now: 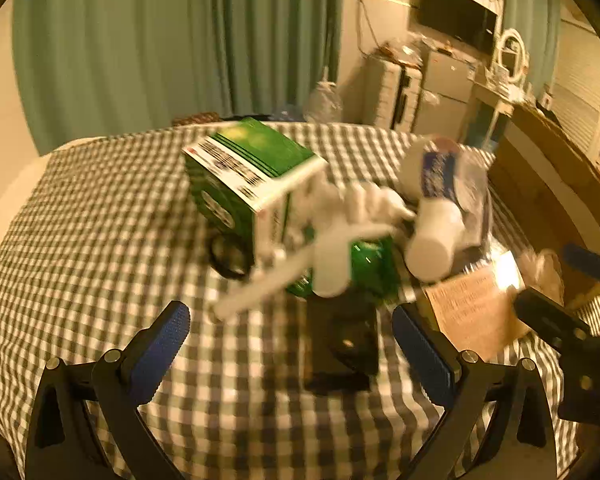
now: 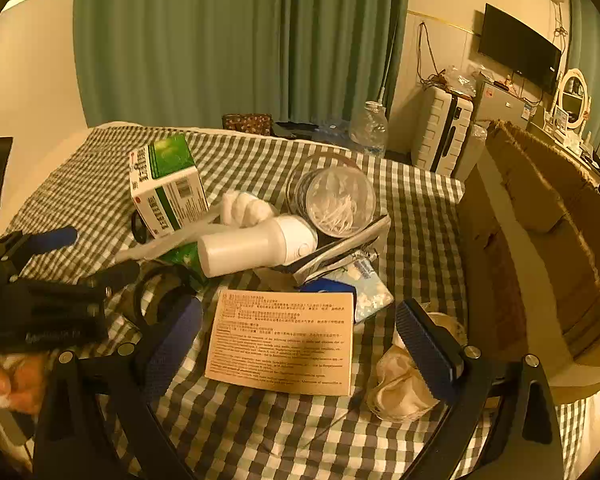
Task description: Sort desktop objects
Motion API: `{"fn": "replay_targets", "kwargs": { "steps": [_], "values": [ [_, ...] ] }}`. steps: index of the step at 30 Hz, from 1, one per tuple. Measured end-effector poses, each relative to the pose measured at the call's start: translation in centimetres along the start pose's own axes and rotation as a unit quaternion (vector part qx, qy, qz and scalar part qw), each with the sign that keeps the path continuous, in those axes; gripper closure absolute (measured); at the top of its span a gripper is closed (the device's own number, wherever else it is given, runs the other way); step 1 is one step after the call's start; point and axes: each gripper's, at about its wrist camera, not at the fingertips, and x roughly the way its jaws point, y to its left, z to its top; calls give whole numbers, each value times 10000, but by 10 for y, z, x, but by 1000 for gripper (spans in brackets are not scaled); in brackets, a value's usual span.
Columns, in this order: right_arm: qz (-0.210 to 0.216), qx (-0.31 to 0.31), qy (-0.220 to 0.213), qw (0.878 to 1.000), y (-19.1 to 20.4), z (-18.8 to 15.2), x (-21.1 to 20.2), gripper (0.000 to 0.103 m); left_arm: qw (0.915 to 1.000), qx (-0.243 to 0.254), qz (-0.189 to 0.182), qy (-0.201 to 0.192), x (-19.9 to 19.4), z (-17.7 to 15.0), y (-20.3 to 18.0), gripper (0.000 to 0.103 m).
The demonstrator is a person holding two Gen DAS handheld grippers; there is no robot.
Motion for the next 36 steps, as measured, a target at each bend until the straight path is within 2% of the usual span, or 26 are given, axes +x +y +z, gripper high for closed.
{"fn": "replay_targets", "kwargs": {
  "steps": [4, 13, 15, 18, 21, 24, 27, 30, 33, 35, 36],
  "values": [
    [-7, -50, 113, 9999, 3, -10, 11, 5, 9994, 263, 79, 196, 12, -8, -9, 0],
    [50, -169, 204, 9996, 11, -23, 29, 5, 9983, 277, 4, 513, 38, -17, -11, 0],
    [165, -148, 217, 9995, 12, -25, 34, 4, 9981, 274, 14, 550, 41, -19, -8, 0],
    [87, -227, 113, 9996, 16, -30, 38, 4, 9980, 278, -44, 560, 49, -22, -7, 0],
    [165, -220, 222, 9994, 16, -35, 45, 4, 9977, 311, -80, 604, 54, -27, -7, 1],
    [299, -113, 207, 9993, 13, -38, 46, 4, 9967, 262, -186, 748, 63, -30, -6, 8],
    [530, 56, 286, 9982, 6, -38, 49, 4, 9968, 242, -195, 732, 63, -32, -4, 13],
    [689, 262, 356, 9966, -3, -42, 49, 4, 9966, 371, -196, 707, 61, -33, -5, 25],
    [810, 538, 398, 9945, -15, -47, 49, 4, 9963, 449, -224, 704, 61, -30, -4, 41],
    [876, 632, 421, 9933, -18, -46, 51, 4, 9956, 466, -343, 742, 59, -29, -5, 55],
    [918, 646, 436, 9927, -18, -45, 52, 4, 9952, 508, -363, 756, 58, -29, -7, 57]
  ]
}}
